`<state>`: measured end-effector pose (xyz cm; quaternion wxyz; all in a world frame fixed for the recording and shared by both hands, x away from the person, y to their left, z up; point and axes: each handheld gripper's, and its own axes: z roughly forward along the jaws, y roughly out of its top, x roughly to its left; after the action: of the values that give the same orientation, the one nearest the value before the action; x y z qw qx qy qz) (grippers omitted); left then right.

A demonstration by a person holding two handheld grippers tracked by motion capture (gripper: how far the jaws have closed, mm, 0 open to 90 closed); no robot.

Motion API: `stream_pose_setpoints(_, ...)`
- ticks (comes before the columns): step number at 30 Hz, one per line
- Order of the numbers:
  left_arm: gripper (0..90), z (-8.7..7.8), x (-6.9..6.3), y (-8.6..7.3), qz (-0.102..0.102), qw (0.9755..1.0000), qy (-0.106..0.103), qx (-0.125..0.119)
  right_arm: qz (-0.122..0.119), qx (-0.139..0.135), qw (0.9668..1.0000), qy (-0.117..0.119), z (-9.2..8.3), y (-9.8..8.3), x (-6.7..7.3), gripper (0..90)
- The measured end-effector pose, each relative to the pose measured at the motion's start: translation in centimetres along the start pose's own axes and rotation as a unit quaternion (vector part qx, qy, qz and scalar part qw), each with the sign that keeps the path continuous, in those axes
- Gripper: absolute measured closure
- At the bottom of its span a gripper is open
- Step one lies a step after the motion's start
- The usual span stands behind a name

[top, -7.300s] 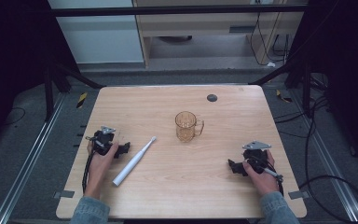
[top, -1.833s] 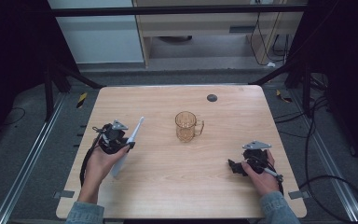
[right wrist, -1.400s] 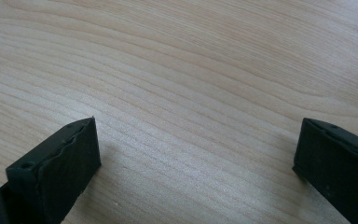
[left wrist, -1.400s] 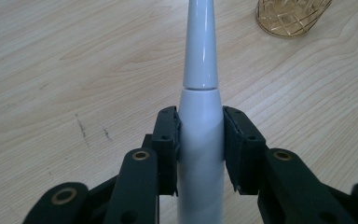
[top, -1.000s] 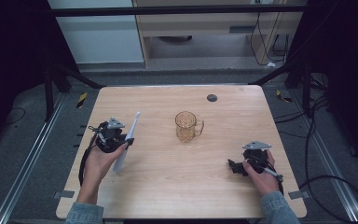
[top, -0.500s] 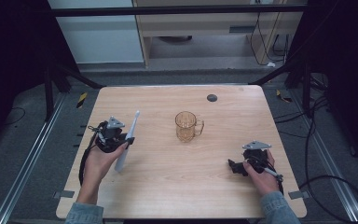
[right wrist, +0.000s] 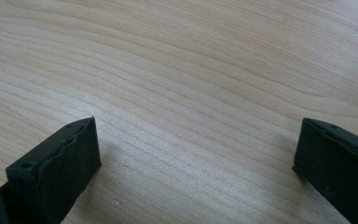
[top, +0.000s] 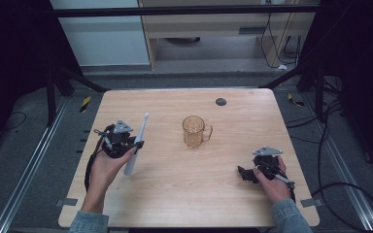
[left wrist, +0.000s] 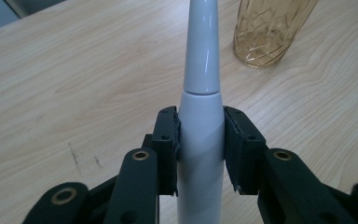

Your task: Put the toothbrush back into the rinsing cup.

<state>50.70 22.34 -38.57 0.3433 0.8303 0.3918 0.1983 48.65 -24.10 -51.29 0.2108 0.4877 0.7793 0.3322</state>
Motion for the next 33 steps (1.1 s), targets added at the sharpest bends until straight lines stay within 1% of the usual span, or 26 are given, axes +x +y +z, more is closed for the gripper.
stream_pose_setpoints(3, 67.3, 0.2, -0.6, 0.9, 0.011, 0.9999, -0.002, -0.003, 0.000, 0.000, 1.0000, 0.000, 0.0, 0.0, 0.0, 0.3)
stream_pose_setpoints(4, 67.3, 0.7, -1.0, 1.4, 0.017, 0.9998, -0.006, -0.003, 0.000, 0.000, 1.0000, 0.000, 0.0, 0.0, 0.0, 0.4)
stream_pose_setpoints(5, 67.3, 0.7, -1.0, 1.4, 0.017, 0.9998, -0.006, -0.003, 0.000, 0.000, 1.0000, 0.000, 0.0, 0.0, 0.0, 0.4)
stream_pose_setpoints(6, 67.3, 1.0, -1.1, 1.6, 0.021, 0.9998, -0.007, -0.003, 0.000, 0.000, 1.0000, 0.000, 0.0, 0.0, 0.0, 0.4)
stream_pose_setpoints(9, 67.3, 2.1, -1.3, 2.5, 0.024, 0.9997, -0.010, 0.004, 0.000, 0.000, 1.0000, 0.000, 0.0, 0.0, 0.0, 0.4)
stream_pose_setpoints(13, 67.3, 2.8, -1.5, 3.3, 0.027, 0.9995, -0.013, 0.006, 0.000, 0.000, 1.0000, 0.000, 0.0, 0.0, 0.0, 0.4)
stream_pose_setpoints(16, 67.3, 3.0, -1.6, 3.7, 0.030, 0.9995, -0.012, 0.006, -0.001, 0.000, 1.0000, 0.000, 0.0, 0.0, 0.0, 0.4)
stream_pose_setpoints(20, 67.3, 3.0, -1.8, 4.4, 0.036, 0.9992, -0.017, 0.005, -0.001, 0.000, 1.0000, 0.001, 0.0, 0.0, 0.0, 0.4)
stream_pose_setpoints(23, 67.3, 2.6, -2.1, 5.4, 0.042, 0.9990, -0.017, 0.000, -0.002, 0.000, 1.0000, 0.002, 0.0, 0.0, 0.0, 0.4)
stream_pose_setpoints(24, 67.3, 2.6, -2.1, 5.4, 0.042, 0.9990, -0.017, 0.000, -0.002, 0.000, 1.0000, 0.002, 0.0, 0.0, 0.0, 0.4)
stream_pose_setpoints(26, 67.3, 2.4, -2.3, 6.3, 0.050, 0.9987, -0.014, -0.003, -0.002, 0.000, 1.0000, 0.002, 0.0, 0.0, 0.0, 0.4)
stream_pose_setpoints(27, 67.3, 2.4, -2.3, 6.3, 0.050, 0.9987, -0.014, -0.003, -0.002, 0.000, 1.0000, 0.002, 0.0, 0.0, 0.0, 0.4)
stream_pose_setpoints(31, 67.3, 2.6, -2.3, 7.4, 0.054, 0.9984, -0.017, -0.004, -0.003, 0.000, 1.0000, 0.002, 0.0, 0.0, 0.0, 0.4)
stream_pose_setpoints(32, 67.3, 2.8, -2.3, 7.8, 0.054, 0.9983, -0.020, -0.003, -0.003, 0.000, 1.0000, 0.002, 0.0, 0.0, -0.1, 0.3)
stream_pose_setpoints(33, 67.3, 2.8, -2.3, 7.8, 0.054, 0.9983, -0.020, -0.003, -0.003, 0.000, 1.0000, 0.002, 0.0, 0.0, -0.1, 0.3)
